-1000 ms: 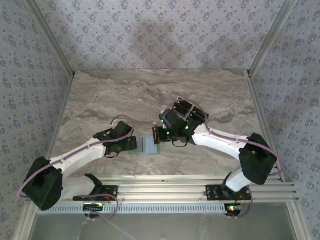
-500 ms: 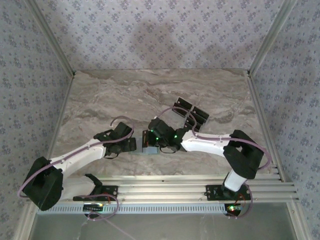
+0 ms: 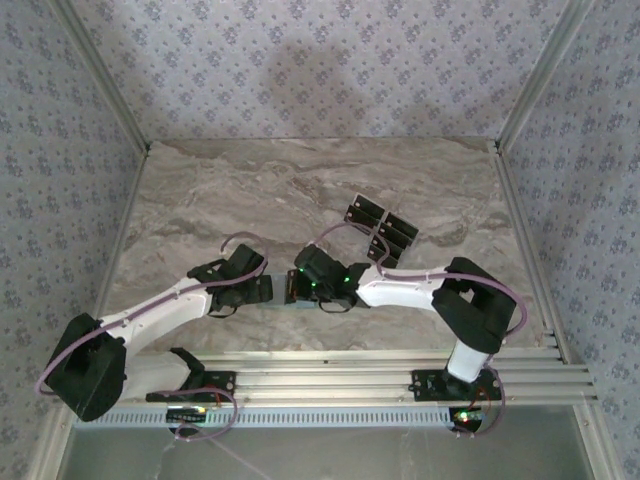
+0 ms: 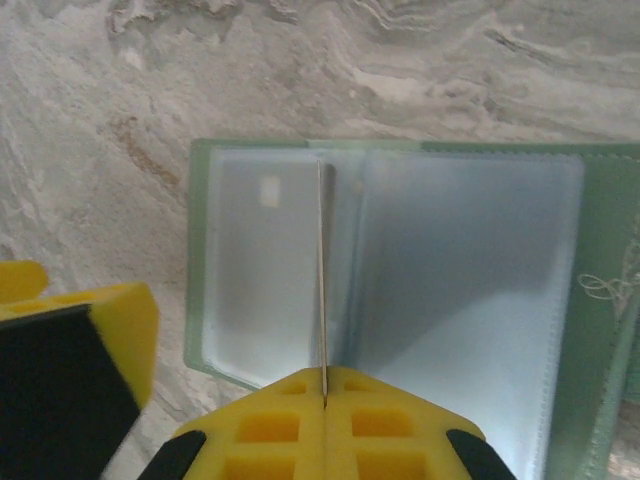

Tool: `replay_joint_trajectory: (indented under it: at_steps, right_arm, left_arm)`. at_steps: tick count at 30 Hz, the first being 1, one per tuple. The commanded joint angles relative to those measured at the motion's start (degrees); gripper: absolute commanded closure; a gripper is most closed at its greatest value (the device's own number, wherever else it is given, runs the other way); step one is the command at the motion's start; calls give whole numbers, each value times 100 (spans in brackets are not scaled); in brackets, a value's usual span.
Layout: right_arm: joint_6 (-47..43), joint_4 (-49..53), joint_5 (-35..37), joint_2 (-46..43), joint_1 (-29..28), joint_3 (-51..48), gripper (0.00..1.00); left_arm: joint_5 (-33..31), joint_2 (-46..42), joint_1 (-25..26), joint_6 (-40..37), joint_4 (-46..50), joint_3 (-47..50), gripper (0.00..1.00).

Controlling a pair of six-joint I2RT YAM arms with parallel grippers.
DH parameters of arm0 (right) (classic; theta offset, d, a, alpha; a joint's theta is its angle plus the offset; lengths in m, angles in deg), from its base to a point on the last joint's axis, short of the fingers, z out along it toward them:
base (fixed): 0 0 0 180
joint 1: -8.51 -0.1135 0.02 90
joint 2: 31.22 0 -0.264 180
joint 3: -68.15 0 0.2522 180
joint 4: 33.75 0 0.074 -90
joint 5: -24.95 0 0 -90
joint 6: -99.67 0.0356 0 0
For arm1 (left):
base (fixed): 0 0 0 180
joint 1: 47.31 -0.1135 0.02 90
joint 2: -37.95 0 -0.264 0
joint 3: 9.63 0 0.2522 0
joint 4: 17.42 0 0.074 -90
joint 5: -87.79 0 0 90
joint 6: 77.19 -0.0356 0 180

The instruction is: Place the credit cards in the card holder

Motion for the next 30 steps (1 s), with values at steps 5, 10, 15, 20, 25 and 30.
replay_joint_trajectory:
  at_steps: [5, 10, 15, 20, 25, 30]
  right_arm:
    - [181, -183, 168, -84, -3, -463, 100]
    - [30, -139, 56, -111, 118, -539, 100]
    - [-228, -59, -310, -55, 350, -527, 100]
    - [-413, 35, -632, 59, 498, -451, 100]
    - [-510, 93, -755, 117, 530, -369, 100]
    - [-513, 112, -771, 172, 541, -349, 100]
  left_arm:
    - [-36, 89, -35, -62, 27, -2, 0]
    - [63, 190, -17, -85, -57, -59, 0]
    - [100, 339, 26, -126, -157, -202, 0]
    - [106, 600, 80, -202, -278, -411, 0]
    - [106, 854, 112, -289, -484, -601, 0]
    - [58, 1258, 109, -374, -520, -798, 0]
